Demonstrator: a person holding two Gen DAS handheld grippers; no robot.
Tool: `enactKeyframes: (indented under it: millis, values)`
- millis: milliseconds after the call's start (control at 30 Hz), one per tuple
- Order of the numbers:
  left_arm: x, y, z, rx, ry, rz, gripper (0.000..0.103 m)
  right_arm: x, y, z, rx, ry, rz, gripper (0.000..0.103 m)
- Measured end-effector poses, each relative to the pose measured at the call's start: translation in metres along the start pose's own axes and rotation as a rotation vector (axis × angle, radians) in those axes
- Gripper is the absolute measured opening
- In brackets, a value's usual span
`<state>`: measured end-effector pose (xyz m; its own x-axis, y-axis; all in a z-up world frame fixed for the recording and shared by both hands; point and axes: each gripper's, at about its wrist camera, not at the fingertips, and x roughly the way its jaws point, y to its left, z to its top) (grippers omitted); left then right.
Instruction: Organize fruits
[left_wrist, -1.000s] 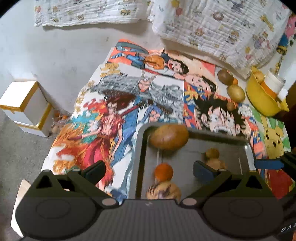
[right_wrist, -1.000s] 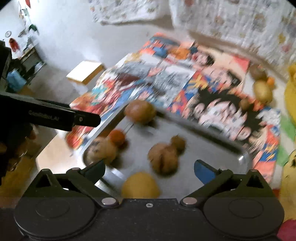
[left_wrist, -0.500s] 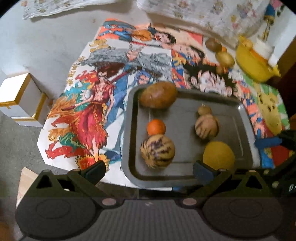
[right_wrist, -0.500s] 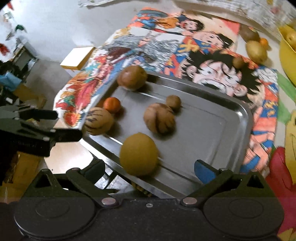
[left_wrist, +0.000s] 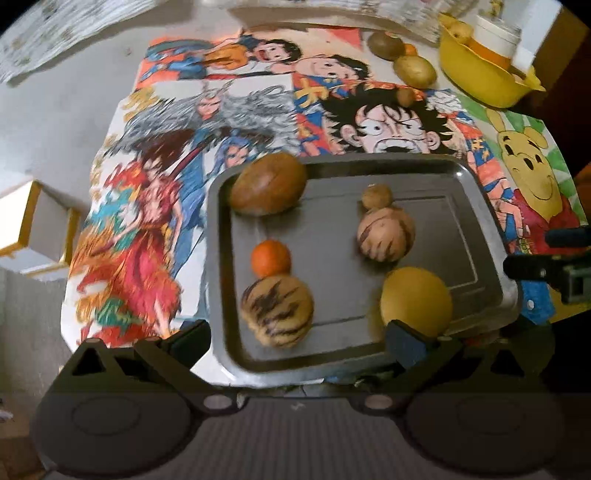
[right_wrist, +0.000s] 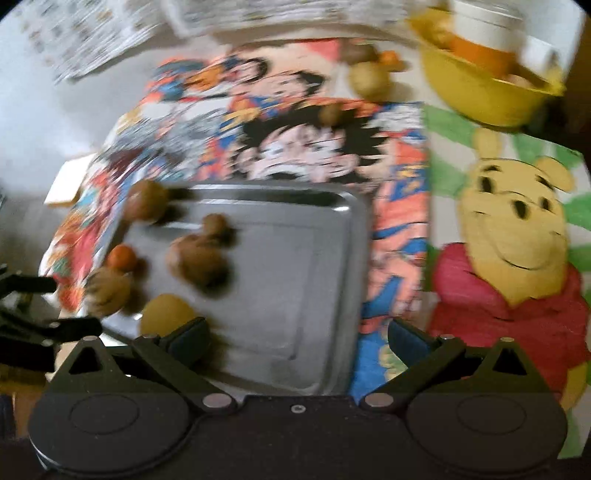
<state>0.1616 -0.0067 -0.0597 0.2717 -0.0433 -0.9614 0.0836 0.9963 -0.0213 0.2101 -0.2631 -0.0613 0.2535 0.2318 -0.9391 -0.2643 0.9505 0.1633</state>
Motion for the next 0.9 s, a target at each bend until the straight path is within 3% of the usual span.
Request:
enactKeyframes:
  millis: [333,733,900]
  values:
    - [-0.003,-0.017,0.043,0.065,-0.041,-0.026,0.102,-0.013,-0.029,0.011,0.159,-0.162,-0.075,0.102]
    - [0.025,-0.034,0.108,0.157,-0.101,-0.099,0.102,-0.016,-0.066,0.049,0.355,-0.333,-0.085,0.102]
    - [0.041,-0.041,0.142,0.187,-0.146,-0.129,0.102,-0.009,-0.076,0.069,0.379,-0.380,-0.068,0.102]
